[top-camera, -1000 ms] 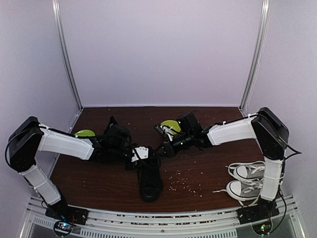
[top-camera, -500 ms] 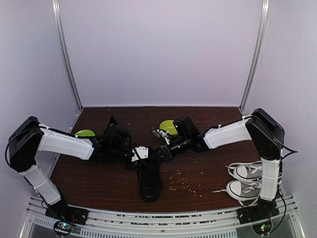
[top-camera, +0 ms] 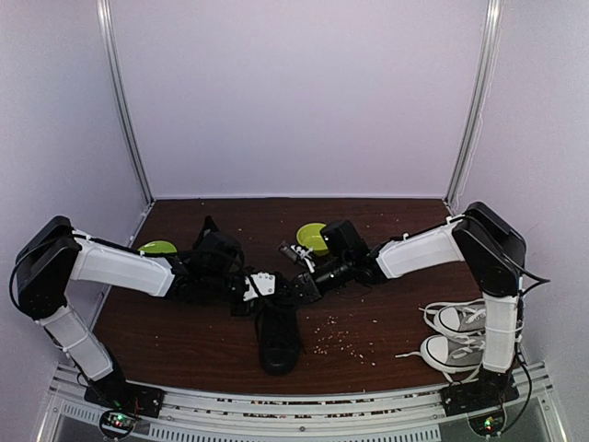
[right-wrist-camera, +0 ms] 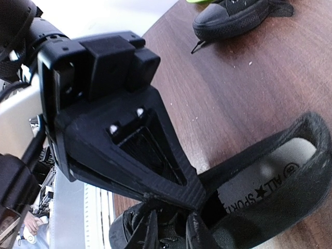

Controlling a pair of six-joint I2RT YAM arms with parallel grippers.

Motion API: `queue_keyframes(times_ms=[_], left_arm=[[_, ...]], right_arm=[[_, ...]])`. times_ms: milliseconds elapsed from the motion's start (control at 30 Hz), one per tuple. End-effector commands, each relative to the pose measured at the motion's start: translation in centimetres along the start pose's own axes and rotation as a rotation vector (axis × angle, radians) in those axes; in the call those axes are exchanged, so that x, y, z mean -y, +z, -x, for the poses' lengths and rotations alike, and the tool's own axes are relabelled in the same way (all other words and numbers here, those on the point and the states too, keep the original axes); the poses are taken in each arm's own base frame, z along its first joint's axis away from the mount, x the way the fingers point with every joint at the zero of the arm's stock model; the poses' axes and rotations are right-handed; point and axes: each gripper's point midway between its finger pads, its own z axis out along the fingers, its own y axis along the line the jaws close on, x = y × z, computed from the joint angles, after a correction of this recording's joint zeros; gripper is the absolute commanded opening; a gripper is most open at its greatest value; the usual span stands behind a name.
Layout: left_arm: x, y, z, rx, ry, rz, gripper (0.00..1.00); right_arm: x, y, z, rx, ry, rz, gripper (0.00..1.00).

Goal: Tie the shoes
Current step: Adjust the loop with the shoelace on the shoe.

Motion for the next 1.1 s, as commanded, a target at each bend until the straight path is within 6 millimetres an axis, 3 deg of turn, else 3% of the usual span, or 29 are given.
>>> queue_keyframes(times_ms=[0, 267, 633, 1067], left_arm=[[-1.3, -0.3, 1.9, 0.063, 0.018, 0.051, 0.00], [-1.4, -0.3, 2.0, 0.067, 0.013, 0.050, 0.00], [-1.1, -0.4, 2.2, 0.077, 0.006, 0.039, 0.00], [-0.7, -0.6, 1.8, 0.061, 0.012, 0.026, 0.00]], right_arm=[[0.0, 0.7, -1.0, -0.030, 0.000, 0.003, 0.21], [-0.5, 1.2, -0.8, -0.034, 0.004, 0.024, 0.25], [0.5, 0.6, 0.3, 0.014, 0.008, -0.057, 0.00], [0.9, -1.1, 0.4, 0.050, 0.008, -0.089, 0.00]])
